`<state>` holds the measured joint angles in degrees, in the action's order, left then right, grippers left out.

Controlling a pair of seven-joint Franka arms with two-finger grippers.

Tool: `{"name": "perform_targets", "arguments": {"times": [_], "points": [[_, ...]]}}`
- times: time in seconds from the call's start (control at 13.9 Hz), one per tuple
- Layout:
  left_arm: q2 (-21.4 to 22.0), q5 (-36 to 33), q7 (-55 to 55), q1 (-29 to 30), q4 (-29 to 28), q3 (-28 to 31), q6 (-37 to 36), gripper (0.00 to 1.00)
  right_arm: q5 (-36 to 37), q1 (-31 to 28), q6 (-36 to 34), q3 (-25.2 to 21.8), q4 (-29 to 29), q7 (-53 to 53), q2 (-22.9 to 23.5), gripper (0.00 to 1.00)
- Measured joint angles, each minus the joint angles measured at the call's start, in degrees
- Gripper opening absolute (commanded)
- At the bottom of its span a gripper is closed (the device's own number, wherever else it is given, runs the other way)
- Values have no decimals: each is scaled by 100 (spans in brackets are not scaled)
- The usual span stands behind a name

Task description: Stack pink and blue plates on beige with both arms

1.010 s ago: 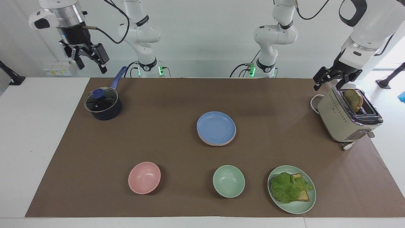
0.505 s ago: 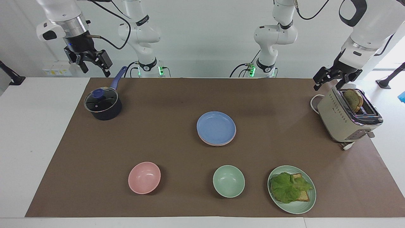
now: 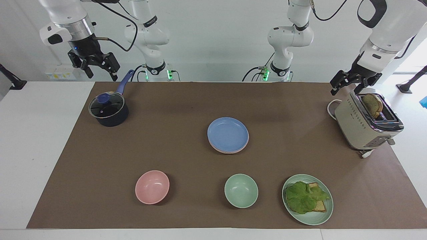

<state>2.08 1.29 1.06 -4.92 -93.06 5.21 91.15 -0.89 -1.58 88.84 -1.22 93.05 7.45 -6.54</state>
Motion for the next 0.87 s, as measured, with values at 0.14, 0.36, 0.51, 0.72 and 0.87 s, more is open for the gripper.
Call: {"name": "perform_targets", "arguments": {"times": [0.14,0.36,0.51,0.72,0.87], "points": [[0,0,0,0,0,0,0,100,12,450,-4,-513,2,-18,1,100],[0,0,0,0,0,0,0,100,12,459,-6,-651,3,-80,8,100],[0,0,0,0,0,0,0,100,12,365,-162,-558,-31,-82,26,100],[0,0,0,0,0,0,0,100,12,350,-621,-454,-470,-82,235,100],[0,0,0,0,0,0,0,100,12,368,-629,-444,-555,-82,290,100]]}}
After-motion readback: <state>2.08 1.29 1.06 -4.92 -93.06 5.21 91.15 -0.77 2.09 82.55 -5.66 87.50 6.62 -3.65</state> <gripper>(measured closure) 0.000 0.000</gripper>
